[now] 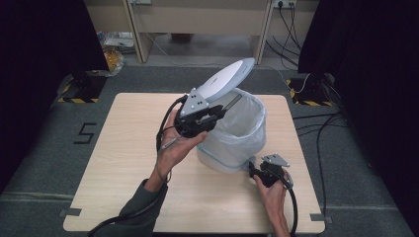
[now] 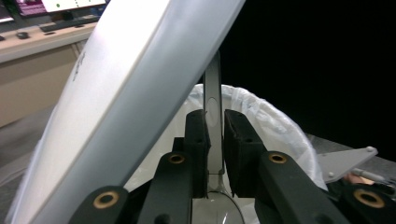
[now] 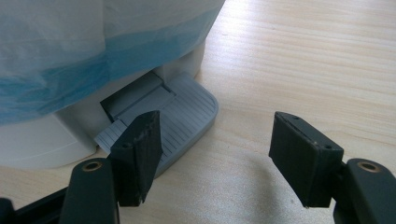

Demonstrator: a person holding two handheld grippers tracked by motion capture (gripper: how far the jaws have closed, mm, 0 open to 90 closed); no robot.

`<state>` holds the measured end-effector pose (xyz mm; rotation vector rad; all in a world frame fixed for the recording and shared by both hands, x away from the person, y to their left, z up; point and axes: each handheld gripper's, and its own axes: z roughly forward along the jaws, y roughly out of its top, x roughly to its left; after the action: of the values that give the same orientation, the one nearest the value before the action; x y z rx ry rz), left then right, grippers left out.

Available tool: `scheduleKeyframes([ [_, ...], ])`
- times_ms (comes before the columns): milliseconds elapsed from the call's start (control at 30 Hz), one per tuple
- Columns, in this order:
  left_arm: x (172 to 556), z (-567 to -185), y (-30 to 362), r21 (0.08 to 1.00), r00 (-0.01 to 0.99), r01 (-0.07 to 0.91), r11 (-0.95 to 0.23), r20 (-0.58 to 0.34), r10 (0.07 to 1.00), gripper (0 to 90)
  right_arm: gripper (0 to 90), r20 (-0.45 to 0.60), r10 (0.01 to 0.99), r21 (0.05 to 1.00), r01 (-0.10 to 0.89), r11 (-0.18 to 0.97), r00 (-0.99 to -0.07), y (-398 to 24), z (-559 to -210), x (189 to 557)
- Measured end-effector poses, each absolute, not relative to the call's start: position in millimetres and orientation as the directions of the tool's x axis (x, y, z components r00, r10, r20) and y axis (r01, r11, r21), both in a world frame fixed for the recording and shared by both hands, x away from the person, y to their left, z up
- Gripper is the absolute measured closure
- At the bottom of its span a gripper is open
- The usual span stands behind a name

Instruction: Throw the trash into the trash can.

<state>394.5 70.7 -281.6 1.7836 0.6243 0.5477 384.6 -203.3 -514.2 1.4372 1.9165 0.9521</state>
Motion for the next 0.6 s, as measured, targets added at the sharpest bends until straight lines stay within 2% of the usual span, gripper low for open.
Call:
scheduleKeyframes([
  [500,392.3,-283.4,67.7,0.961,0.730,0.128,-0.245,0.076,0.679,79.2,34.0,-0.018,0.963,0.804,0.569,0.175,-0.270,-203.1,-514.1,384.3],
  [600,391.8,-284.3,67.4,0.961,0.721,0.122,-0.250,0.087,0.687,77.0,34.0,-0.018,0.963,0.804,0.569,0.174,-0.270,-203.1,-514.1,384.3],
])
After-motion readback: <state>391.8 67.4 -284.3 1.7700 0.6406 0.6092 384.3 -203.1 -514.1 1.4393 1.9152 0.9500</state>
